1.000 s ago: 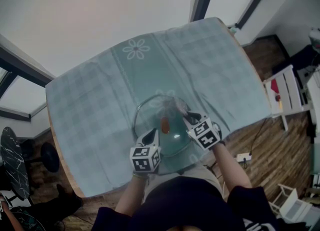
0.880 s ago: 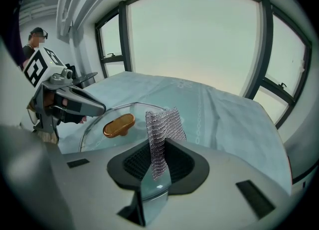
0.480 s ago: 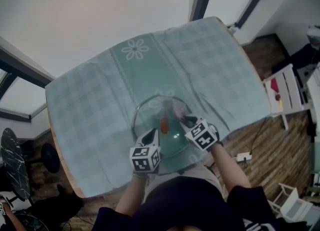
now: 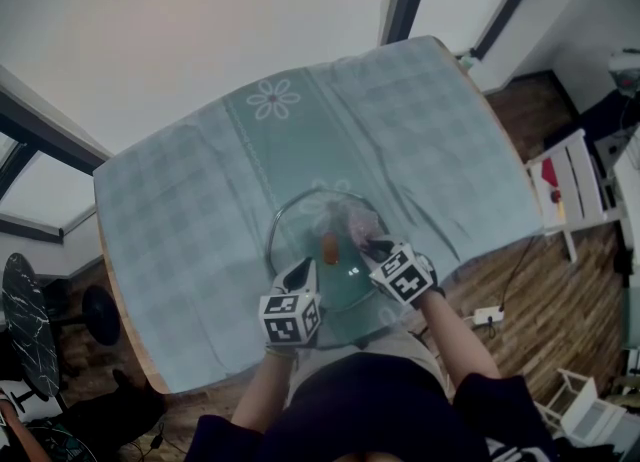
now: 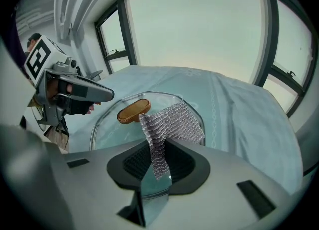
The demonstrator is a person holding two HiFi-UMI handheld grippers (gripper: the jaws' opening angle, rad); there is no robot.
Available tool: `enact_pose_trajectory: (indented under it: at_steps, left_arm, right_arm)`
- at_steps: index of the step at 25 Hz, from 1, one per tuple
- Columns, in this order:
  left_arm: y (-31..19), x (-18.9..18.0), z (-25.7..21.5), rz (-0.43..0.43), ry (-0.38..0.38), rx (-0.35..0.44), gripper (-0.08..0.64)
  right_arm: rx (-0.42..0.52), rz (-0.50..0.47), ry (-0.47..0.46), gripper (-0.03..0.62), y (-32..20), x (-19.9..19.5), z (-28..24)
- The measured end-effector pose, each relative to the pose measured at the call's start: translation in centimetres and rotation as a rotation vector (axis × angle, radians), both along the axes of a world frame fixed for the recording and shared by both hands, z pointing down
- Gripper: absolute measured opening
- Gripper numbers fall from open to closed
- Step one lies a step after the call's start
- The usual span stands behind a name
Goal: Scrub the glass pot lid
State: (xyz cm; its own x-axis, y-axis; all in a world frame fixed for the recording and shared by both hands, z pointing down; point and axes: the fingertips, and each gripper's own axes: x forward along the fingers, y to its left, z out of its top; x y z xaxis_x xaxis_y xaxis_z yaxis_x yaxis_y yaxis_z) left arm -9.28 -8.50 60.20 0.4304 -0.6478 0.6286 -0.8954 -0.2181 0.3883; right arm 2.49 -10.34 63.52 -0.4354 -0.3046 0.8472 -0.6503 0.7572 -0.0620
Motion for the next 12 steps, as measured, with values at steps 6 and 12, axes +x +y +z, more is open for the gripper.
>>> enact_pose_trajectory:
  at_steps: [6, 12]
  left_arm:
    - [0.5, 0.1, -0.3, 0.003, 0.004, 0.006, 0.003]
    - [1.0, 0.0, -0.5, 0.003, 0.007, 0.008, 0.005]
  right_arm:
    - [-0.018, -0.005, 0.002, 0.081, 1.3, -0.1, 0.1]
    - [-0.033, -0.006, 0.005, 0.083, 2.3, -0.2, 0.3]
